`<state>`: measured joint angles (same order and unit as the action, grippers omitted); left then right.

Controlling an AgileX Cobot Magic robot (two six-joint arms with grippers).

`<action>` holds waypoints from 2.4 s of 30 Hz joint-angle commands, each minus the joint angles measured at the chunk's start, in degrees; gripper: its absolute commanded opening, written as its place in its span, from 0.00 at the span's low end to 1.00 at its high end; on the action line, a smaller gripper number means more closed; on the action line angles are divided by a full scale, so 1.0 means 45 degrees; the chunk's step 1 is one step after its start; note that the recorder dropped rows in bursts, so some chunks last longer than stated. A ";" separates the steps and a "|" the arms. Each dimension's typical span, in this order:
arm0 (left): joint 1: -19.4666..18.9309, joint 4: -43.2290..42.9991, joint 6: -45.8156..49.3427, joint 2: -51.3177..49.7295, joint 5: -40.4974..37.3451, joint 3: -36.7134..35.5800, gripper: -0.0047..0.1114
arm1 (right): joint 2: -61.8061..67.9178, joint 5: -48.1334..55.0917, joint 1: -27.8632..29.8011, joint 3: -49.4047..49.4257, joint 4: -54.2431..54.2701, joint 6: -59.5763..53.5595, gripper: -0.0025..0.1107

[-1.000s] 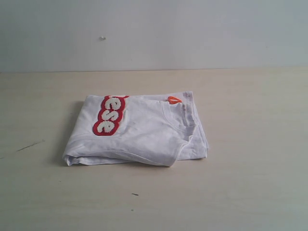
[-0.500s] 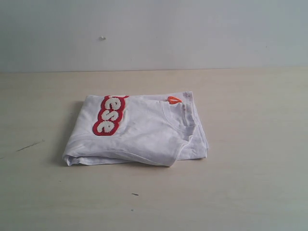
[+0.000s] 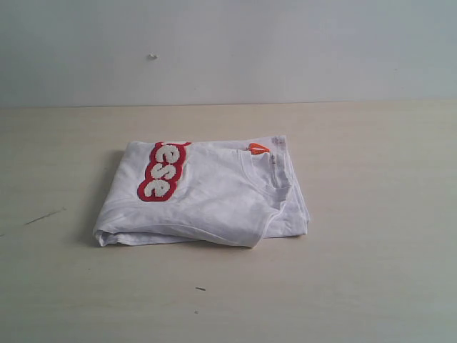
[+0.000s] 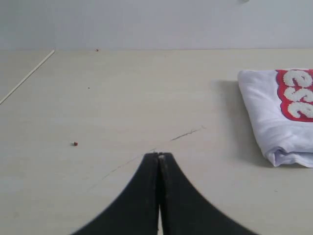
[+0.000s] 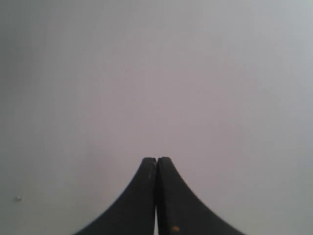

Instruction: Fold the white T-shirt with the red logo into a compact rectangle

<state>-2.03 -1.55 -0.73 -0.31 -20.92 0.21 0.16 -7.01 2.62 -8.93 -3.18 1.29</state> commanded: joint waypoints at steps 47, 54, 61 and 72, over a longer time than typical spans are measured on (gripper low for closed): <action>-0.0032 0.0038 0.0006 0.0068 0.0113 -0.0047 0.04 | -0.0035 0.4965 0.0492 0.1985 -0.0650 0.0750 0.02; -0.0032 0.0038 0.0006 0.0068 0.0113 -0.0047 0.04 | -0.0035 0.4965 0.0492 0.1985 -0.0650 0.0750 0.02; -0.0032 0.0038 0.0006 0.0068 0.0113 -0.0047 0.04 | -0.0035 0.4965 0.0492 0.1985 -0.0650 0.0750 0.02; -0.0032 0.0038 0.0006 0.0068 0.0113 -0.0047 0.04 | -0.0035 0.4965 0.0492 0.1985 -0.0650 0.0750 0.02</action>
<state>-2.03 -1.55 -0.73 -0.31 -20.92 0.21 0.24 15.68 4.41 -0.28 -5.65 4.60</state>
